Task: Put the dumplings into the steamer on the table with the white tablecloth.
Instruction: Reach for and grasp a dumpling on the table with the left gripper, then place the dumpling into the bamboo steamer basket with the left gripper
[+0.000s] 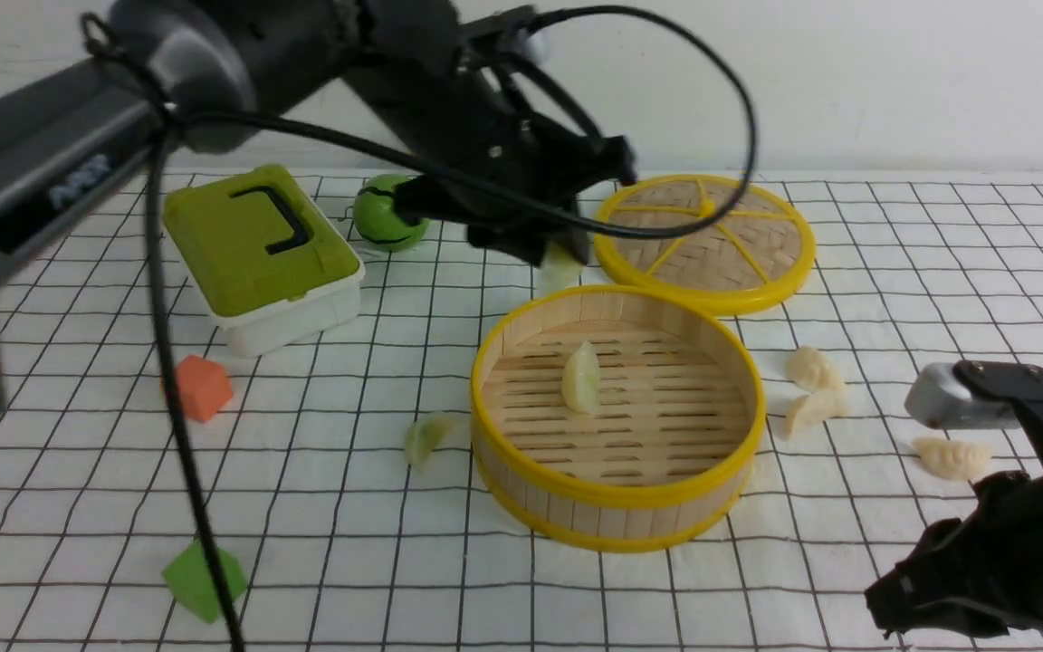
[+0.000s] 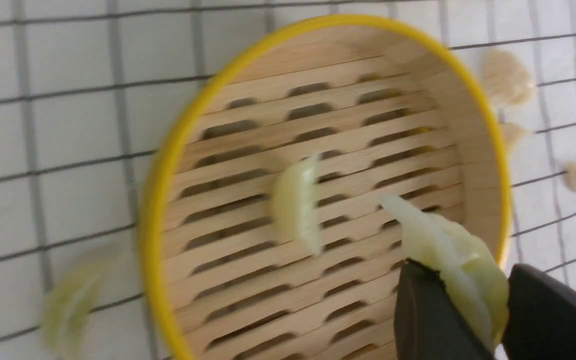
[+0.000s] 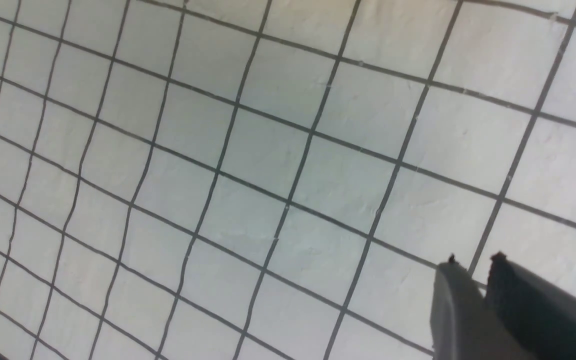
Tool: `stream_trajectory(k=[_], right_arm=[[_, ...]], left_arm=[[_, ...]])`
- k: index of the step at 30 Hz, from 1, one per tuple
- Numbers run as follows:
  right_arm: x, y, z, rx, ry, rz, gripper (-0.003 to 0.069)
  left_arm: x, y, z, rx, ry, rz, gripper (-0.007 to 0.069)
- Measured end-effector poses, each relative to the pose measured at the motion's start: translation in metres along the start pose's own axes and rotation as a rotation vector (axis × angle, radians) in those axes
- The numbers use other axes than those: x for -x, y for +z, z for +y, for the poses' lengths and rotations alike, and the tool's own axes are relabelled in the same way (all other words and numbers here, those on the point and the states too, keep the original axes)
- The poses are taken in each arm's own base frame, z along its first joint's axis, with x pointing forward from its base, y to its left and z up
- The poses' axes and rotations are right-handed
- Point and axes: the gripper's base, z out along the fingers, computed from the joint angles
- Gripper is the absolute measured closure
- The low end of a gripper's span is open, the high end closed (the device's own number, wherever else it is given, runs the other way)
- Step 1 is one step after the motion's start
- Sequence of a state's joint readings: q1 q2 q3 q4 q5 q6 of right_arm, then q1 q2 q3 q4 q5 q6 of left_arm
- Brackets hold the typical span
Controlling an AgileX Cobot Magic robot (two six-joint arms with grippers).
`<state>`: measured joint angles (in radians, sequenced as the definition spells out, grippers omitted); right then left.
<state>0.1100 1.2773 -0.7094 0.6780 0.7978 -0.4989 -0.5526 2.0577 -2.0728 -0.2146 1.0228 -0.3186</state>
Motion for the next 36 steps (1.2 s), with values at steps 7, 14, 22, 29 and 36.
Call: stream_trajectory(k=[7,14,22,29,36], right_arm=[[0.000,0.000,0.000,0.002,-0.005,0.003,0.0556],[-0.001,0.000,0.000,0.004,-0.006,0.006,0.0554],[0.000,0.000,0.002,0.020,0.004,-0.002,0.0554],[0.001,0.000,0.003,0.034,0.001,-0.011,0.0549],[0.001,0.000,0.003,0.036,0.000,-0.008,0.0543]], left_arm=[[-0.014,0.078,-0.029,0.095,0.147,0.084,0.0435],[-0.020,0.121,-0.020,0.235,0.180,0.052,0.0435],[-0.022,0.140,-0.007,0.320,0.042,0.010,0.0435],[-0.027,0.152,-0.006,0.293,-0.023,0.024,0.0383],[-0.023,0.145,-0.012,0.266,-0.045,0.023,0.0272]])
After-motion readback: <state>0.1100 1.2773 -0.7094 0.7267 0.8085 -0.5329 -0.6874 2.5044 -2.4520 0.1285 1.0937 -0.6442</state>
